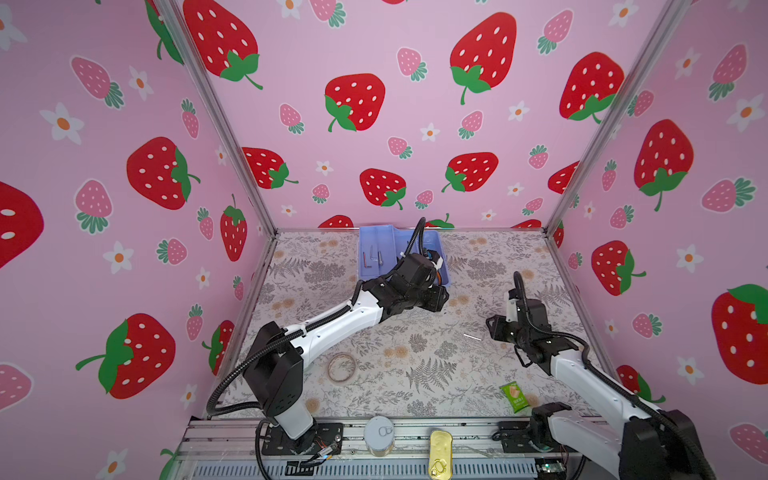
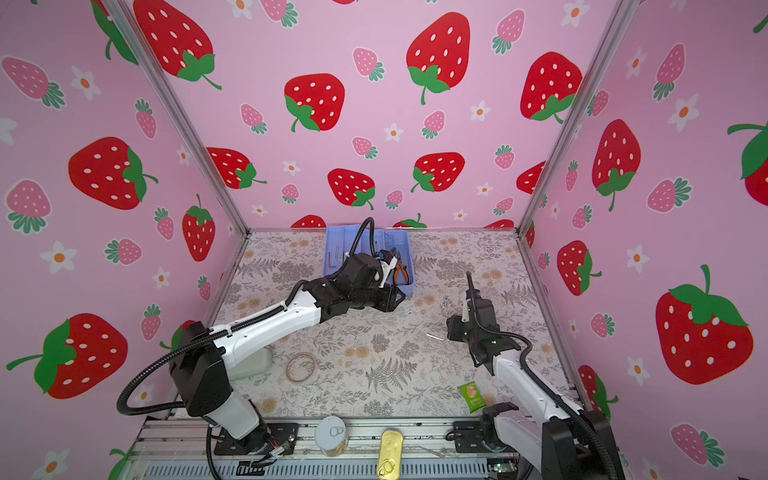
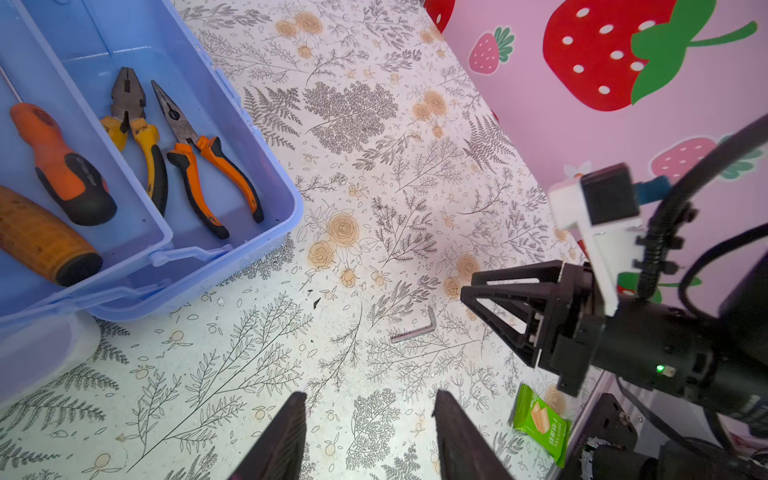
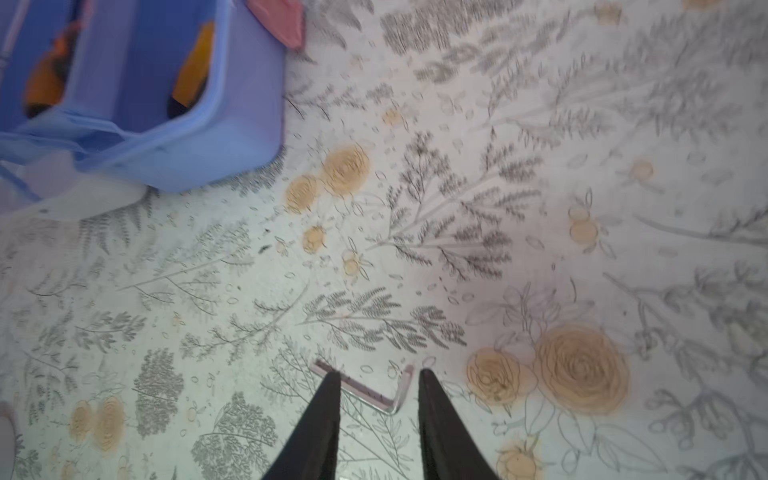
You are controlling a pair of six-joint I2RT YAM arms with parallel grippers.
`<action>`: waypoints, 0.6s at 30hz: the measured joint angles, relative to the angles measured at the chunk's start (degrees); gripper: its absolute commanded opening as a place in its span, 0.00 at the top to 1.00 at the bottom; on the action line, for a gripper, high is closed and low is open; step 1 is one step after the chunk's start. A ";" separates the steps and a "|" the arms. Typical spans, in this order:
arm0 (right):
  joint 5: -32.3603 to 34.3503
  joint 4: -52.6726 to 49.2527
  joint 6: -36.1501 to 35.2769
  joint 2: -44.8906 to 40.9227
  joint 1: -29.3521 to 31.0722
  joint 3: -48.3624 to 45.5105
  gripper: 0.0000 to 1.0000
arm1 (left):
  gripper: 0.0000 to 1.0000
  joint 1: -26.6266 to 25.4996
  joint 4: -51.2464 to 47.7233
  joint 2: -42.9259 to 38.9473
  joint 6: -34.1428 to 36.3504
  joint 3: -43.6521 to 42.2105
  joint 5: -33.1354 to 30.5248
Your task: Pack the tool kit
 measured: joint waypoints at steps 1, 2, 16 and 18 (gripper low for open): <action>-0.04 -0.26 -0.02 0.96 0.00 -0.39 0.58 | 0.48 0.00 -0.11 0.20 -0.04 0.09 -0.07; -0.11 -0.42 0.07 2.21 0.00 -0.76 0.57 | 0.48 0.00 -0.31 0.42 -0.15 0.26 -0.11; 1.18 3.96 0.68 12.11 3.56 -0.13 0.71 | 0.49 0.00 -2.97 0.83 -0.42 1.22 -1.95; 2.49 4.42 0.72 13.33 5.05 0.59 0.74 | 0.49 0.00 -3.13 0.83 -0.44 1.25 -2.01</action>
